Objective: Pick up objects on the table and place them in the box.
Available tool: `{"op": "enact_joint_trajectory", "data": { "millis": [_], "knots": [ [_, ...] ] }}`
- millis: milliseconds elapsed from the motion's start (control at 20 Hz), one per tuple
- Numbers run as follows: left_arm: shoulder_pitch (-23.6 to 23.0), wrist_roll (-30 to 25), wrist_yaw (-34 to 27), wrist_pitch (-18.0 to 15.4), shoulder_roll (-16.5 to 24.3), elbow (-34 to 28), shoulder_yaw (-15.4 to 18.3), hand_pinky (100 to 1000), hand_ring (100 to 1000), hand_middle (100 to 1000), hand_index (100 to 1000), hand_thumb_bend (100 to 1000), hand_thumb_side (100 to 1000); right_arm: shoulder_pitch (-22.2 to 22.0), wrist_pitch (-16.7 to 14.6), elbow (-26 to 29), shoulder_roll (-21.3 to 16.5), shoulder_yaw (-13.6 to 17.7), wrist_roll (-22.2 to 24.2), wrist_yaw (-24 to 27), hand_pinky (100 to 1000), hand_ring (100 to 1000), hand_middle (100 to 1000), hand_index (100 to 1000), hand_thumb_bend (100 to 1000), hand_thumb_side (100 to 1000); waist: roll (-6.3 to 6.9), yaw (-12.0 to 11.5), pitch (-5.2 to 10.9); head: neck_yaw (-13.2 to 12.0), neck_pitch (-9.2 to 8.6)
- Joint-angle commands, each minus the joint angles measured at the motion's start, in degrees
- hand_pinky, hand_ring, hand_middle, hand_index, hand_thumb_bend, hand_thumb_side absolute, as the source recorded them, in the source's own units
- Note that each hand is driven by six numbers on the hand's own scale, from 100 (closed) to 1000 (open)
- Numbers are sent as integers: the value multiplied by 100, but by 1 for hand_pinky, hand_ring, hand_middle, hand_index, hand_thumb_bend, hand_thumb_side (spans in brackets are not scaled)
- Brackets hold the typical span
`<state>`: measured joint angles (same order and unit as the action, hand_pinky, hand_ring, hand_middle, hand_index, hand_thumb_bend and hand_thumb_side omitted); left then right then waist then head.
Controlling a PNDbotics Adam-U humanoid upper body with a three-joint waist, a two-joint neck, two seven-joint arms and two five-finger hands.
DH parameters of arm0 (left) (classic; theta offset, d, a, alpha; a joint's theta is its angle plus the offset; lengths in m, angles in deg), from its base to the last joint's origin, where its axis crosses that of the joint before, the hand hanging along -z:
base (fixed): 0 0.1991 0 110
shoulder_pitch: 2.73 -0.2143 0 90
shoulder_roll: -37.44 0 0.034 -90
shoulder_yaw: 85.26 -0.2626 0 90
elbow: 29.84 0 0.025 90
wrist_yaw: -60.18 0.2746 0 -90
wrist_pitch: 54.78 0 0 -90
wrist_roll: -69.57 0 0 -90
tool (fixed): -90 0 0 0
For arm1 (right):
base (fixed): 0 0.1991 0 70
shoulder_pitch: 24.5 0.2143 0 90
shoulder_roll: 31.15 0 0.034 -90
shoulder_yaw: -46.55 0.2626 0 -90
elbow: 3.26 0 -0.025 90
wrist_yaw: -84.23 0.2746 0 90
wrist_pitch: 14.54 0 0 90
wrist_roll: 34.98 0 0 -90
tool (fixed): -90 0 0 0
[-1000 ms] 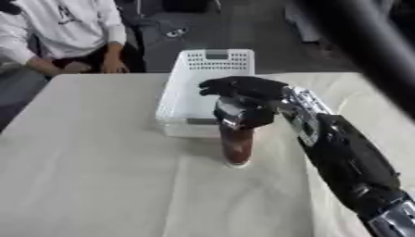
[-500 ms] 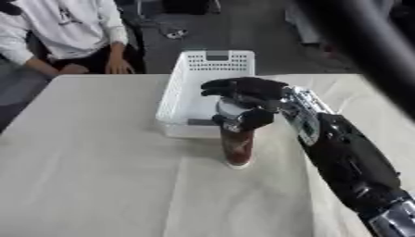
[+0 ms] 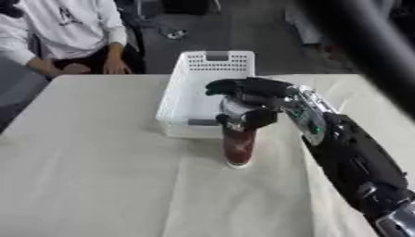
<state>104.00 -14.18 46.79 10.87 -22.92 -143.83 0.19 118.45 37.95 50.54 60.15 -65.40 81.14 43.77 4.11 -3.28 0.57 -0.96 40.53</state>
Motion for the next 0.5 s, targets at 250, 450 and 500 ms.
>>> {"op": "enact_joint_trajectory", "data": {
  "millis": [250, 450, 500],
  "knots": [
    [21, -29, -27, -13, 205, -60, 31, 693, 705, 811, 841, 707, 957, -49, -1446, 76, -171, -75, 1508, -63, 100, 455, 803, 823, 342, 575, 10, 6, 40, -25, 11],
    [15, -40, -34, -20, 201, -60, 29, 694, 705, 812, 841, 704, 955, -76, -1446, 175, -202, -97, 1361, -32, 100, 250, 624, 689, 343, 415, 10, 8, 37, -29, 16],
    [15, -44, -37, -22, 200, -60, 28, 694, 706, 812, 841, 704, 954, -82, -1446, 193, -208, -103, 1313, -47, 100, 222, 599, 666, 340, 393, 10, 7, 36, -29, 17]
  ]
}}
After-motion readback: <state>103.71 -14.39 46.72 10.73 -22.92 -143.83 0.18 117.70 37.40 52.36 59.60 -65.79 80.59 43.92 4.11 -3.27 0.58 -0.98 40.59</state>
